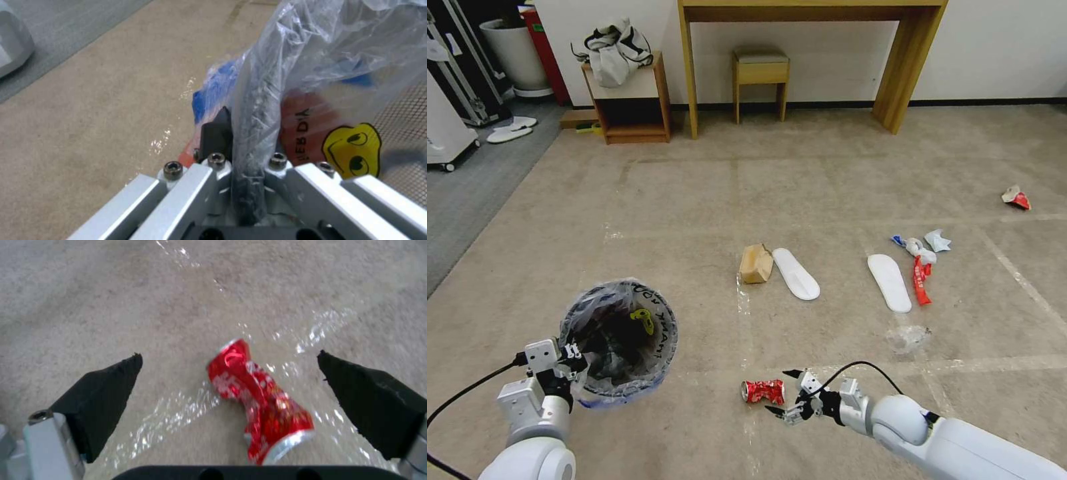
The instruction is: Pick up the trash bin and place the garbage on the floor into it.
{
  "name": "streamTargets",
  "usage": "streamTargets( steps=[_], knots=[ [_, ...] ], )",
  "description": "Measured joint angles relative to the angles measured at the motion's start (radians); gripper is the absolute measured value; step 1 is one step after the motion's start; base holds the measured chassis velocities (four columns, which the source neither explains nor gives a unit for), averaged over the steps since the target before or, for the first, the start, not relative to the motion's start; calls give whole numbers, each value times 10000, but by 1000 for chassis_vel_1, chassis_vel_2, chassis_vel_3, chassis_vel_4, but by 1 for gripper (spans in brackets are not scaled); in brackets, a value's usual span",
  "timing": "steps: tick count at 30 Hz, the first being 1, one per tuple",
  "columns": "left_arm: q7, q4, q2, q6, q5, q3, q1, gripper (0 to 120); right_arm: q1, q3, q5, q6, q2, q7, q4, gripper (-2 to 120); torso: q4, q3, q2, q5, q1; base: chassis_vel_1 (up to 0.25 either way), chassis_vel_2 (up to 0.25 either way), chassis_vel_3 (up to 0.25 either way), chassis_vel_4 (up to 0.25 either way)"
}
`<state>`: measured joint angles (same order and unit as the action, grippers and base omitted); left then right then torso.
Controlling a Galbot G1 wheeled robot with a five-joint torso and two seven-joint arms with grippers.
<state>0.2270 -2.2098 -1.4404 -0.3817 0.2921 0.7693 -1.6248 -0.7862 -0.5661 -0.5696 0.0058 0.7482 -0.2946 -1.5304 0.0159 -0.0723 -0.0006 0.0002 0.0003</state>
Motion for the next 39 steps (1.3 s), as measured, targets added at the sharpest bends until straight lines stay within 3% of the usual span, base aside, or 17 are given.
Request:
streamTargets(
  steps=[11,20,29,39],
  knots=[
    [-88,128,67,172,193,135,-62,1,1423,-1124,31,-614,138,-175,133,100,-1,0,0,1,0,0,0,0,0],
    [-190,234,105,254,332,218,-29,1,2949,-2140,-727,-1363,-431,-1208,-91,100,0,0,0,1,0,0,0,0,0],
    [-205,368,52,298,300,233,4,1,3402,-2426,-1810,-1870,-569,-2286,139,100,0,0,0,1,0,0,0,0,0],
    [-207,486,-53,327,210,239,31,1,3730,-2917,-2366,-1934,-337,-2729,669,100,0,0,0,0,-1,0,0,0,0]
  ],
)
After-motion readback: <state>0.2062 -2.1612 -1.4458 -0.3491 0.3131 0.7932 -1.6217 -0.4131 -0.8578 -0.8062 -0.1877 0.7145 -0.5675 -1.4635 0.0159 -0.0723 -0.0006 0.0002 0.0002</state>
